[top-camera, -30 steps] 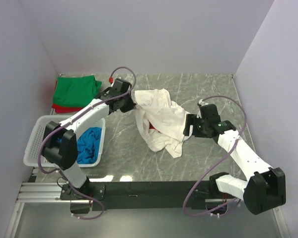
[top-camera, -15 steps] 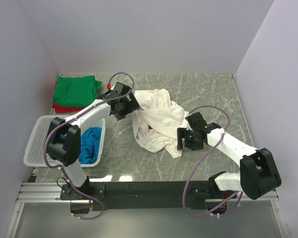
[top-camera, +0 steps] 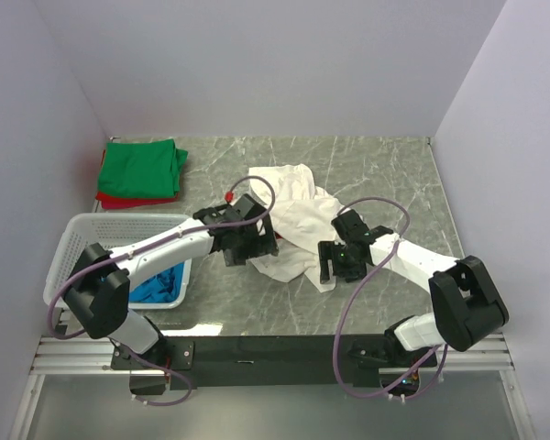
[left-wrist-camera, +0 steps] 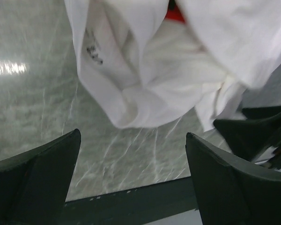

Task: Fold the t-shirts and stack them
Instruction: Flatten the tshirt out

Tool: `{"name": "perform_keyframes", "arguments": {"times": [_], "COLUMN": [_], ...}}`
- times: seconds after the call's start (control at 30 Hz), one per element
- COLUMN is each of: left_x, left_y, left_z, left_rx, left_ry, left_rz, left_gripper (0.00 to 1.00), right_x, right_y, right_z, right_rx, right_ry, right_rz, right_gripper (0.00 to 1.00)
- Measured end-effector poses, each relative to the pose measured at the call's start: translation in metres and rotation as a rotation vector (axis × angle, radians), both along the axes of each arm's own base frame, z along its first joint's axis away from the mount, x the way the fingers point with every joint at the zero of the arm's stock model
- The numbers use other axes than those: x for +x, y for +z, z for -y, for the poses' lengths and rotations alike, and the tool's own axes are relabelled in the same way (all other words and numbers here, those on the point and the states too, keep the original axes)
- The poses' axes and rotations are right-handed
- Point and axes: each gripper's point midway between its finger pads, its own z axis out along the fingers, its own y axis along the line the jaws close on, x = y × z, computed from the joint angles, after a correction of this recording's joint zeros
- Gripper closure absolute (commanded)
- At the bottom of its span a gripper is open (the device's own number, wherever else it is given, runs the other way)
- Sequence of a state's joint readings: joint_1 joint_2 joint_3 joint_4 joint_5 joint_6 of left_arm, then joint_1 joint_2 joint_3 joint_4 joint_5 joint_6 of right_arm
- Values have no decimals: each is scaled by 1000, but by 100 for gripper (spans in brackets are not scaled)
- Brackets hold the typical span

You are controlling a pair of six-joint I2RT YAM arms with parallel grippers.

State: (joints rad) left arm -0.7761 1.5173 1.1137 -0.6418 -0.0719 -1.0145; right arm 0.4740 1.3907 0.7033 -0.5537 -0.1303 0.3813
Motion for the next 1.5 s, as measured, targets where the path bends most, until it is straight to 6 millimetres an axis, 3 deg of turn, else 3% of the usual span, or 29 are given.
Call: {"name": "perform_keyframes", "arguments": {"times": [0.17,0.33,0.7,0.9,1.13,1.17,1.23,1.27,1.33,1.37,1.43,1.47,1.5], "left_x": [-32,-40,-35,-30,-19,-17,-16,-15,-15,-15,-15,-14,-13], "left_y": [-15,-26,-65,-65,-65,-65,-67,-69,-71,-72,-72,-72,-72], "left_z": [3,9,17,18,27,28,30,30,29,29,29,28,27], "left_rx": [38,54,118,126,126,126,129,132,139,142,144,145,144], "left_ry": [-43,-59,-61,-61,-71,-72,-73,-74,-77,-80,-84,-83,-80], "left_rz": [-75,-104,-151,-127,-98,-97,-96,-96,-97,-96,-94,-94,-94], "left_gripper": [3,8,23,43,51,56,64,75,85,95,99,99,99], "right_x": [4,5,5,5,4,4,4,4,3,3,2,2,2], "right_y": [0,1,1,1,1,1,1,1,1,1,1,1,1], "right_z": [-4,-7,-11,-11,-12,-12,-12,-13,-13,-14,-14,-15,-15], "right_rx": [-2,2,9,10,11,11,11,11,14,16,19,20,19], "right_ry": [3,11,22,18,16,17,19,21,23,24,27,27,32], "right_rz": [-2,2,6,5,4,5,4,4,2,1,0,-1,-1], "right_gripper": [18,19,19,19,20,21,25,32,39,49,63,79,83]}}
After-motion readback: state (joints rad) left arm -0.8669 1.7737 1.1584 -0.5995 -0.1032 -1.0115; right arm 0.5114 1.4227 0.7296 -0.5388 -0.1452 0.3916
